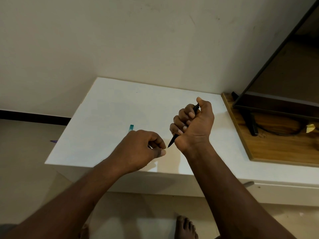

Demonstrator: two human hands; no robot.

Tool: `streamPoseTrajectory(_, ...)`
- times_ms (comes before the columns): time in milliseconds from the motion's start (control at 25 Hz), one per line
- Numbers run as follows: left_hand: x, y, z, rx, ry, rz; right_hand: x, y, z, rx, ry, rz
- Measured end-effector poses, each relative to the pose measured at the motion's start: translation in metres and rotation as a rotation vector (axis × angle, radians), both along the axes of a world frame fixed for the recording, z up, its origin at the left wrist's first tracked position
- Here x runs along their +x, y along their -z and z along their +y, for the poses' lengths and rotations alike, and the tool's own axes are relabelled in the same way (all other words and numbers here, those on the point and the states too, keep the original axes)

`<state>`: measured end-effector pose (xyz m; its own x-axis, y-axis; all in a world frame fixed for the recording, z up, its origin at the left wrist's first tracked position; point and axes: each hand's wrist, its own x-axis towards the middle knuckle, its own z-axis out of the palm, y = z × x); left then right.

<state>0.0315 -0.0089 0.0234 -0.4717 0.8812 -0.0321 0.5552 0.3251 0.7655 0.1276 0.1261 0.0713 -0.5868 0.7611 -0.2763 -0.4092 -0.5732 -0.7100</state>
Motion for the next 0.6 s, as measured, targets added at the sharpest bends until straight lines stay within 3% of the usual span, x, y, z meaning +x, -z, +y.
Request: streamPoseTrajectory(600, 0.0015, -0.0036, -0.0005, -0.008, -0.01, -0.015, -0.0008, -0.0007, -0.0039, 0.035, -0.027, 0.018)
